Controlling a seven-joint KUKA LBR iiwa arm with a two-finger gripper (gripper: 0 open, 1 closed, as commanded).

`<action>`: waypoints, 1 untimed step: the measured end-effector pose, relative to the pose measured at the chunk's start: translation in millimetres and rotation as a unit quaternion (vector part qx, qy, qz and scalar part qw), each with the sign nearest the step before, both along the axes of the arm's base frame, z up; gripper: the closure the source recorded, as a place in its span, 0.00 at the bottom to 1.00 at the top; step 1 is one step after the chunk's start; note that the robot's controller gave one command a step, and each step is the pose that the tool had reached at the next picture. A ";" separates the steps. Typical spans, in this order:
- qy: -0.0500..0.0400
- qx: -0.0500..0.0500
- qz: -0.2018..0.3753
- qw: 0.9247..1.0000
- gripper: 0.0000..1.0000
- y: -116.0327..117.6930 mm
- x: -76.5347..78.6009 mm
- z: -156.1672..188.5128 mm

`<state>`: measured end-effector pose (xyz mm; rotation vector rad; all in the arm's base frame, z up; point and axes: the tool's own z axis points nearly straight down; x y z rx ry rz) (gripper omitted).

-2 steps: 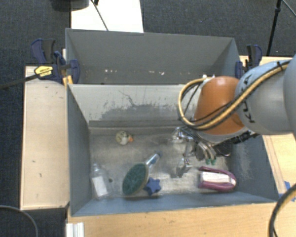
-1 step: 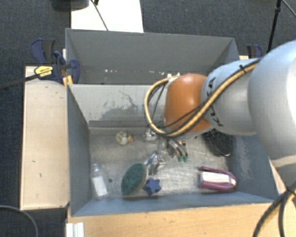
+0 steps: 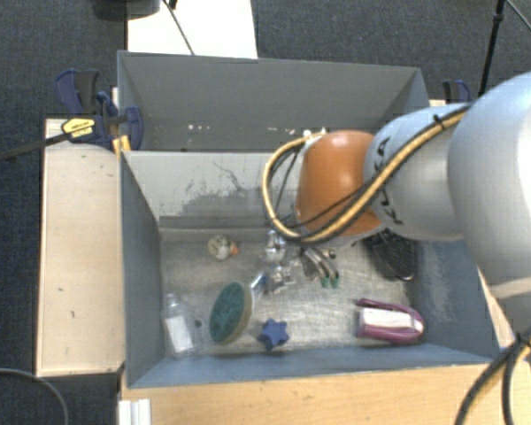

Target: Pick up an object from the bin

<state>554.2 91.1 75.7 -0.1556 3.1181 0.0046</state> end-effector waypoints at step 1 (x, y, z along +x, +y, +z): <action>0.004 -0.002 0.015 1.000 1.00 -24.0 -6.0 146.5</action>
Offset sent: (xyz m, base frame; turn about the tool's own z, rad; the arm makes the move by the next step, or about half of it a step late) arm -0.0084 -0.0234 0.1413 -0.0332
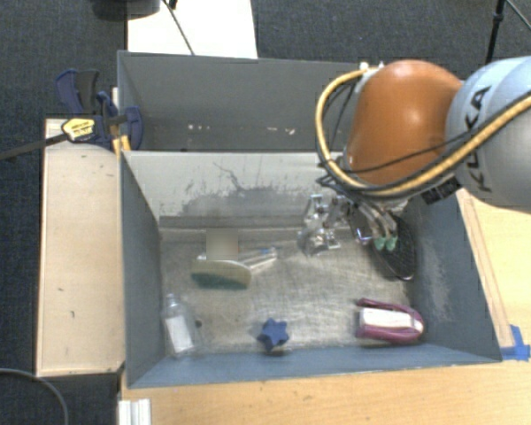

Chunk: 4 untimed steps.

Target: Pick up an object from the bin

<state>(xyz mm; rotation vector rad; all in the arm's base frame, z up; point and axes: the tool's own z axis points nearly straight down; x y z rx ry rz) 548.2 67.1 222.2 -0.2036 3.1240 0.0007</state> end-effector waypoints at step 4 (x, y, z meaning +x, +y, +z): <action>0.003 0.001 0.010 1.000 0.00 107.7 40.6 -141.8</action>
Offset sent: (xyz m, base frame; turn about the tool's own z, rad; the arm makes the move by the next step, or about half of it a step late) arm 0.0000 0.0000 0.0000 0.0000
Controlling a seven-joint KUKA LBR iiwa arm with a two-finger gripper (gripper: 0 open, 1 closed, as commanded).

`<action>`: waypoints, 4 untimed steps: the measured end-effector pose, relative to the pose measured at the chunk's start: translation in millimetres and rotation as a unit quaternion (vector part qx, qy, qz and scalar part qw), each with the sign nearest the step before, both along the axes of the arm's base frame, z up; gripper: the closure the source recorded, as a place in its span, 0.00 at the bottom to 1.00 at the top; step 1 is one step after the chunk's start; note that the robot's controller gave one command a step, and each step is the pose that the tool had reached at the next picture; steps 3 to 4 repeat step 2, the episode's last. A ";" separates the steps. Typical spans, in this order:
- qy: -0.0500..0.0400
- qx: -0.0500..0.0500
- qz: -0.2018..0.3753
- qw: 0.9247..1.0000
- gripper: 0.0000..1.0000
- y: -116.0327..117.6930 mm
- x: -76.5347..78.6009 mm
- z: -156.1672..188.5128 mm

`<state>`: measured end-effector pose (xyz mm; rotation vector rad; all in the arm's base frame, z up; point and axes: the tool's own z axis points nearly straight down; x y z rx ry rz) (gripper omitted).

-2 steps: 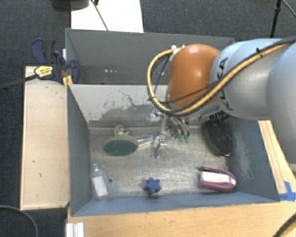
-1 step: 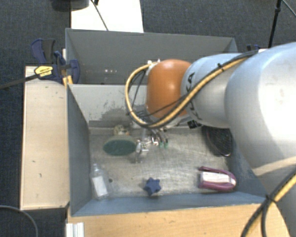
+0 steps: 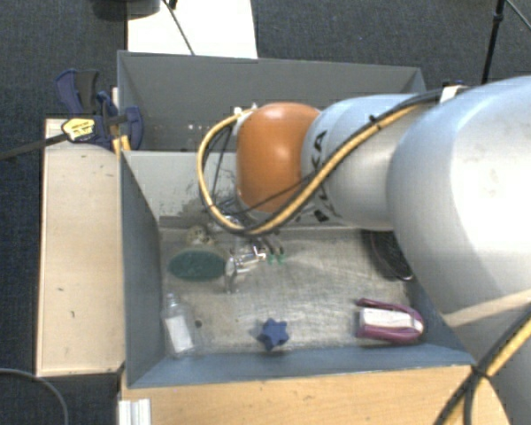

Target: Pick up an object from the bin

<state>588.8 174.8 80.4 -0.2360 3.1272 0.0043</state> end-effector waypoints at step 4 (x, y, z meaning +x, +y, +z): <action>-0.002 0.001 0.001 1.000 1.00 28.9 -12.1 122.8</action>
Offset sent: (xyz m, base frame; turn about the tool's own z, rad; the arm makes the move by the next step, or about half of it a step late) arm 0.0000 0.0000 0.0000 0.0000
